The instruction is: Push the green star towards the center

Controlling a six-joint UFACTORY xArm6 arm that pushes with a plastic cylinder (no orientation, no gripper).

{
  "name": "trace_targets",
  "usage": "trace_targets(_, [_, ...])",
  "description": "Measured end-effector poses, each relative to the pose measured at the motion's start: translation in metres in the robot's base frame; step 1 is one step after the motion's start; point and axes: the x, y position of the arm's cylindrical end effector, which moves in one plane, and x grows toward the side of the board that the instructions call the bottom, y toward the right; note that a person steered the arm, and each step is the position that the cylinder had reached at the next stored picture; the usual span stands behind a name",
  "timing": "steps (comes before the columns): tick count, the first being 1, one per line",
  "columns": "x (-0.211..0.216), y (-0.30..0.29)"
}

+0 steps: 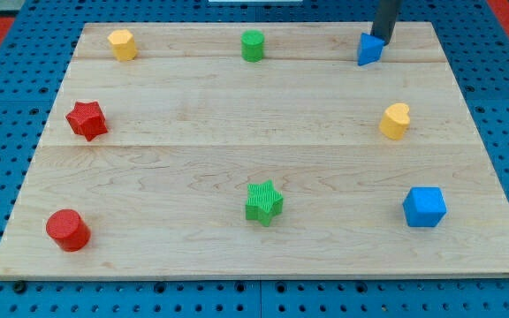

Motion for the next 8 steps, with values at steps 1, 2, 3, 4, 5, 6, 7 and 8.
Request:
trace_targets(1, [0.001,0.0])
trace_targets(2, [0.013,-0.01])
trace_targets(3, [0.032,0.013])
trace_targets(4, [0.083,0.044])
trace_targets(5, [0.13,0.069])
trace_targets(6, [0.176,0.122])
trace_targets(7, [0.222,0.11])
trace_targets(8, [0.235,0.052])
